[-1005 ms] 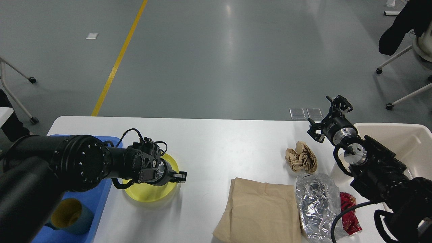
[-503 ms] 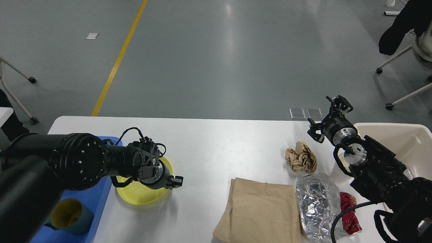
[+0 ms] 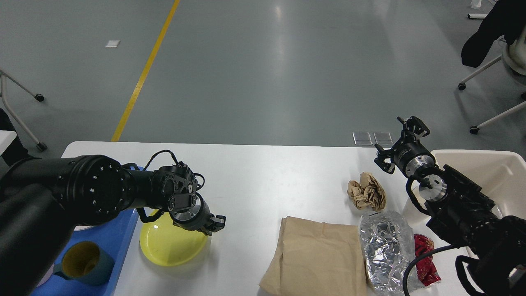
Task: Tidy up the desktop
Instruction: 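Lift the yellow plate and carry it over the blue tray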
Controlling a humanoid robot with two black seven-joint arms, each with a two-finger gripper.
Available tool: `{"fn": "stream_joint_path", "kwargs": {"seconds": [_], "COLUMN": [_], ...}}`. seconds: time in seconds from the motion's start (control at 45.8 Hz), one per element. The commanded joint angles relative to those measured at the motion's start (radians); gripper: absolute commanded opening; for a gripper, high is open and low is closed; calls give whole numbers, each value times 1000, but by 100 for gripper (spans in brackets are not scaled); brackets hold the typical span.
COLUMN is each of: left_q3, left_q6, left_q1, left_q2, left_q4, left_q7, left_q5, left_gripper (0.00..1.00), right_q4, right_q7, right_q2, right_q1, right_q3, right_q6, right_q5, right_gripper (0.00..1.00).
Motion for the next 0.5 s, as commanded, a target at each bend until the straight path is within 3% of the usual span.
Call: {"fn": "stream_joint_path", "kwargs": {"seconds": [0.0,0.262,0.481], "left_q3": [-33,-99,-145], "left_q6": [-40,-156,-384], "left_q1": [-46,-209,-356], "left_q2": [7,7,68], "left_q4": [3,-4,-48], "left_q7": [0,13,16], "left_q5": [-20,-85,-119], "left_gripper": [0,0,0], "right_q4": [0,0,0], "right_q7": [0,0,0], "right_q2": [0,0,0], "right_q1": [1,1,1], "right_q3": [0,1,0], "right_q6": [0,0,0], "right_q5": [0,0,0], "right_gripper": [100,100,100]}}
